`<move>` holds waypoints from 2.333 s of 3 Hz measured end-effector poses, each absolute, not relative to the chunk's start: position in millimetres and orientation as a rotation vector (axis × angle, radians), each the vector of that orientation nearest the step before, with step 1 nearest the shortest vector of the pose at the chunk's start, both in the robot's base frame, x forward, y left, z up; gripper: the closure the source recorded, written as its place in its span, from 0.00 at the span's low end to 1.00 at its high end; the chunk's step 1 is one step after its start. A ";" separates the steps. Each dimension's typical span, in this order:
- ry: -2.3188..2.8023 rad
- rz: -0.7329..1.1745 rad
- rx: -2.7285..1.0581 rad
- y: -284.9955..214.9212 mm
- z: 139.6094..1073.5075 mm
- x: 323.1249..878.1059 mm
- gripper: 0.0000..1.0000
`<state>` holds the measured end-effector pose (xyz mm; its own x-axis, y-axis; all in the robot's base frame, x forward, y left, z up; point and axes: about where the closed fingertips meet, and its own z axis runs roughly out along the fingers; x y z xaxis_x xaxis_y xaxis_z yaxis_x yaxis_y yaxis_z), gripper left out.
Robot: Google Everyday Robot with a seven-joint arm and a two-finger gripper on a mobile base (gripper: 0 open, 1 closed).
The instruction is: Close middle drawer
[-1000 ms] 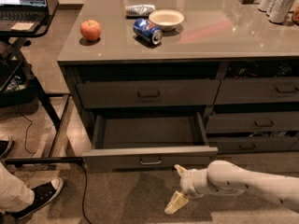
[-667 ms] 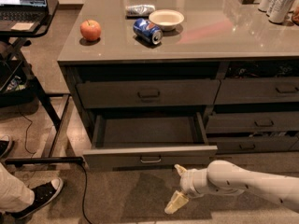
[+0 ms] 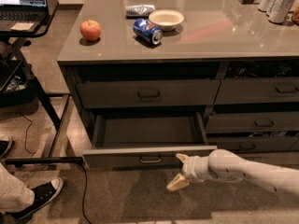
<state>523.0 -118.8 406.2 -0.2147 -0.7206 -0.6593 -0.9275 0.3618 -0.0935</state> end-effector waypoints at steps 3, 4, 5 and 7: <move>2.003 0.217 -1.407 -152.3 428.5 638.8 0.63; 2.000 0.222 -1.414 -151.4 422.1 677.2 0.40; 1.982 0.238 -1.408 -148.9 419.2 701.4 0.16; 1.950 0.256 -1.397 -148.8 422.5 702.1 0.00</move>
Offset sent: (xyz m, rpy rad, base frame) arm 0.1274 -0.0449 0.0386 -0.1465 -0.1563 -0.0867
